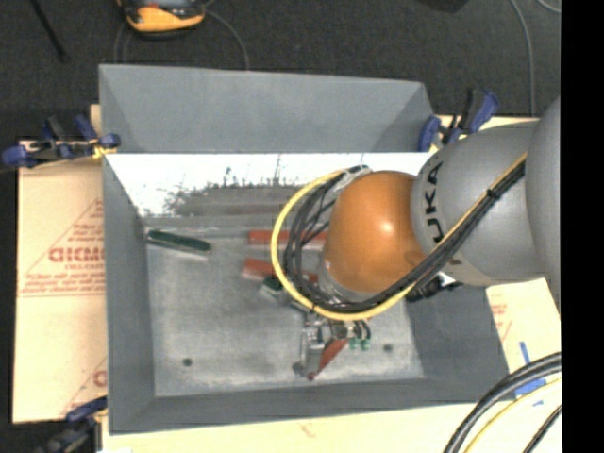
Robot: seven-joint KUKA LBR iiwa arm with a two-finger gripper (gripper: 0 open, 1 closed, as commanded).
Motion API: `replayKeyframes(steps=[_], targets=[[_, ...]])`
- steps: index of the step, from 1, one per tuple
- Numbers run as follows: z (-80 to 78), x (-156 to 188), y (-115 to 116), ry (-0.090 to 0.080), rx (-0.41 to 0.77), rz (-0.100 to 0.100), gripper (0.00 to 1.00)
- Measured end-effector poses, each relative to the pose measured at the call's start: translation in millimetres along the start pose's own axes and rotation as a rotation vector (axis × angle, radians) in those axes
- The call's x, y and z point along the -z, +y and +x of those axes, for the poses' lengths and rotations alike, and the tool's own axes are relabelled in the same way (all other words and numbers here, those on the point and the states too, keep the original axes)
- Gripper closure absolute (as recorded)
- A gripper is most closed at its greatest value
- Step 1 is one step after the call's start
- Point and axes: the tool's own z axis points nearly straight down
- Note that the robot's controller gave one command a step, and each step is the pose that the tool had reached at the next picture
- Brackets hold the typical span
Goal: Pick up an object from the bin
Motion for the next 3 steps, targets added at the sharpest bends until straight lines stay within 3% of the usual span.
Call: replayKeyframes(steps=[1, 2, 3], targets=[[-13.5, -23, -20, 0.013, -0.094, 0.001, 0.0], [-21.4, -26, -53, 0.006, -0.175, 0.0, 0.0], [-47.4, -29, -74, 0.006, -0.112, 0.002, 0.0]])
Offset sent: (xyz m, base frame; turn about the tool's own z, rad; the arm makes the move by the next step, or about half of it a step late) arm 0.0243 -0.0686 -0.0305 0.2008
